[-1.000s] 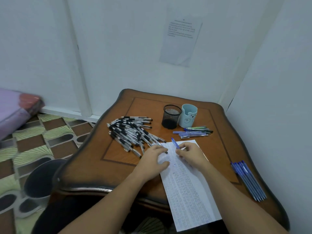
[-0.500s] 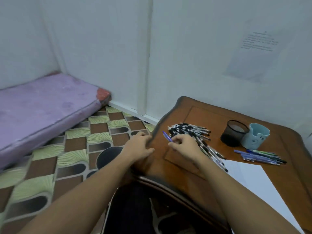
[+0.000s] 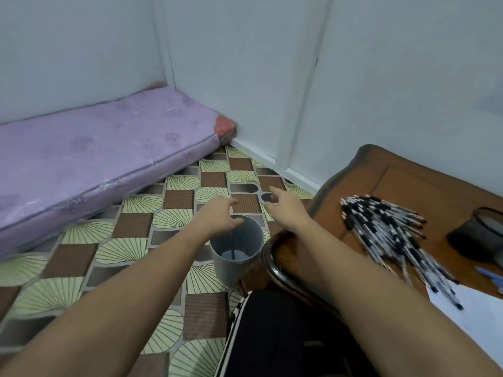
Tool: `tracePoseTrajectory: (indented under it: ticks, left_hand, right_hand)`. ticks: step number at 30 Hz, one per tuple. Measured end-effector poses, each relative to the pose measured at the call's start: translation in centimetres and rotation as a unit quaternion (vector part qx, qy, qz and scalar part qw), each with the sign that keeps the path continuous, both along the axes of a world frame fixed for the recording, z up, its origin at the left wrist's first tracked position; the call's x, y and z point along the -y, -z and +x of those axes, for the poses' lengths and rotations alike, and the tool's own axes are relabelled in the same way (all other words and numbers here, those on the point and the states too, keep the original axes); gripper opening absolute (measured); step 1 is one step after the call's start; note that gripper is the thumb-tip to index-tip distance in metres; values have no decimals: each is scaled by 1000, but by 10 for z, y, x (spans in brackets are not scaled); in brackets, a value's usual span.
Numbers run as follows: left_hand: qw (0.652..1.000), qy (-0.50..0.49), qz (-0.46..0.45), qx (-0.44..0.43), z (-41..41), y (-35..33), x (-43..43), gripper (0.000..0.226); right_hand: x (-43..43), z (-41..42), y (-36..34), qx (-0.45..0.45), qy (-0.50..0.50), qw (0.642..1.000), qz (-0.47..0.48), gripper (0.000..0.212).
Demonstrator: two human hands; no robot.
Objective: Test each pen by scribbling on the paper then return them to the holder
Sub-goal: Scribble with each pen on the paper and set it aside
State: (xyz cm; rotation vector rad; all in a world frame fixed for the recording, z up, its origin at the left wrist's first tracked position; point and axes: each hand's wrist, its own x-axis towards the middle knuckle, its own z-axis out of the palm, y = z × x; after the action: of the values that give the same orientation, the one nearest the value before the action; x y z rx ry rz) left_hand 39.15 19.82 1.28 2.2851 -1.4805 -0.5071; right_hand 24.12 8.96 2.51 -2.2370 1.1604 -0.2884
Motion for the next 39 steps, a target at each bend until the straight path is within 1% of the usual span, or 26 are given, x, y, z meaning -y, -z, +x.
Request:
tracePoseTrajectory:
  ticks: [4,7,9,12,17,21,24,27,30,34,36,39]
  left_hand:
    - [1000,20,-22,7,-17,-8,12,62]
    - [997,48,-56,24,-45,-19,27,60]
    - [995,64,-76,19,-64,-26,36,59]
    - [988,109,-108,12,-111,-38,53,57]
    - [967,216,-138,-8,-211,-43,77,54]
    - [944,305,-121,-28,-287,-32,90,55]
    - [930,349,-107,-41,-334,-22,93,52]
    - [919,380,-89,-49,-367,-13,93,52]
    - [917,388,-81,-48,-384,-2,89,53]
    - [916,390,-83,-42,-388,16,81,53]
    - [914,392,-94,-39,-386,24,77,53]
    - [909,398,-114,-44,-384,33,73,51]
  right_hand:
    - [1,-35,0,15,-4,1000,-26,47]
    - [4,-74,-7,43,20,997,-53,42]
    - [4,-97,-11,56,30,995,-76,40]
    - [6,-149,-24,70,63,991,-100,39]
    - [6,-250,-35,76,124,983,-112,42]
    - [3,-334,-26,67,208,971,-100,39]
    - [3,-394,-13,65,277,956,-72,34]
    - [7,-442,4,9,326,944,-58,32]
    - [16,-468,18,-27,351,935,-46,36]
    - [33,-472,30,-56,345,936,-47,45]
    - [39,-468,32,-70,352,932,-53,44]
    - [44,-463,33,-42,386,919,-69,34]
